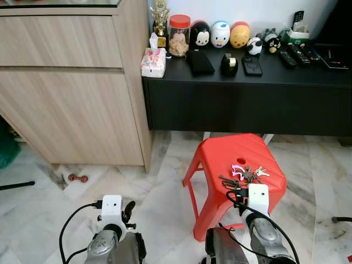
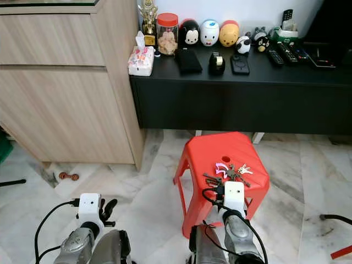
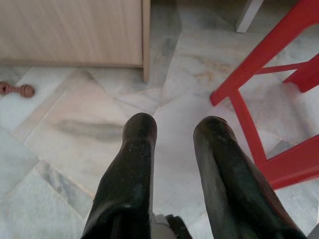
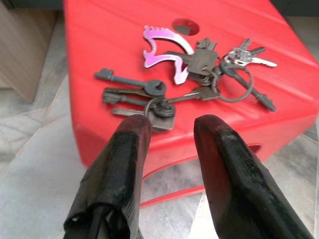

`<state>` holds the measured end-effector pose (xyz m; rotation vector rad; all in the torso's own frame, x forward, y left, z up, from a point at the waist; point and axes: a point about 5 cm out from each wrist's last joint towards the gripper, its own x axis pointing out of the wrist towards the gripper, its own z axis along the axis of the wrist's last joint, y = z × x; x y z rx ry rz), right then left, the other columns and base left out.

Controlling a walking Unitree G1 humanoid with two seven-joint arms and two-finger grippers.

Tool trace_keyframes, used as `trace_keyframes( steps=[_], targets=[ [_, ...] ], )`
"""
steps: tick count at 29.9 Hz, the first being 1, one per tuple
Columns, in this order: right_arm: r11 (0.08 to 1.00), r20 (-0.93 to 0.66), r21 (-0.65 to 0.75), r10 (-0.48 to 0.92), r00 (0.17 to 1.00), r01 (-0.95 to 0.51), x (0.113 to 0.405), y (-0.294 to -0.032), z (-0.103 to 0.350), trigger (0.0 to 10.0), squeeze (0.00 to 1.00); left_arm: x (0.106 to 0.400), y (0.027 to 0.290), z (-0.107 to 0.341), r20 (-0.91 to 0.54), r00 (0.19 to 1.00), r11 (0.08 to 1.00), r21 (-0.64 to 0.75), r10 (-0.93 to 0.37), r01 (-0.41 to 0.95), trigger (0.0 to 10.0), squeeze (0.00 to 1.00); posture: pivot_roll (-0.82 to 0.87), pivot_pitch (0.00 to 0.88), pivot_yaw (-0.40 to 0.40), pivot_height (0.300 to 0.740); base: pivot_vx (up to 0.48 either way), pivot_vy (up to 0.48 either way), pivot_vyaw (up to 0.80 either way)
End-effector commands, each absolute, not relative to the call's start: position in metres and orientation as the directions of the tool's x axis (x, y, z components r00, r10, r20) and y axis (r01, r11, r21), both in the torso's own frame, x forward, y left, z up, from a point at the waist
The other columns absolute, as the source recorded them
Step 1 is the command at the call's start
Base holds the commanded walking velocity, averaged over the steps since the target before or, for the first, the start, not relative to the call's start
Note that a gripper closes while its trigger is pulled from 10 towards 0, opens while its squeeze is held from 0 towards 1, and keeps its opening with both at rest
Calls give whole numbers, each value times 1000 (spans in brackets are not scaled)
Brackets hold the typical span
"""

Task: Hang keys on a hook

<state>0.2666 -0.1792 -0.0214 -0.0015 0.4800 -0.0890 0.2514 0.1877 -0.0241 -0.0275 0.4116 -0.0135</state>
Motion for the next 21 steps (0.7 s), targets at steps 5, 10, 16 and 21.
trace_keyframes(
  steps=[5,10,16,21],
  targets=[
    [995,-468,-23,-99,878,100,267,-182,-21,10000,0,253,187,-24,-408,913,999,-44,-15,-3,10000,0,-55,81,-30,597,372,0,0],
    [995,-470,-23,-92,878,93,267,-180,-22,10000,0,252,188,-25,-407,913,999,-46,-9,-11,10000,0,-51,92,-32,597,235,0,0],
    [996,-491,-24,-82,867,81,263,-178,-26,10000,0,251,189,-25,-405,915,999,-47,-6,-14,10000,0,-53,100,-30,597,0,0,0],
    [995,-529,-68,-96,843,71,259,-180,-31,10000,0,251,189,-25,-405,914,999,-47,-8,-12,10000,0,-53,106,-29,597,0,0,0]
  ],
)
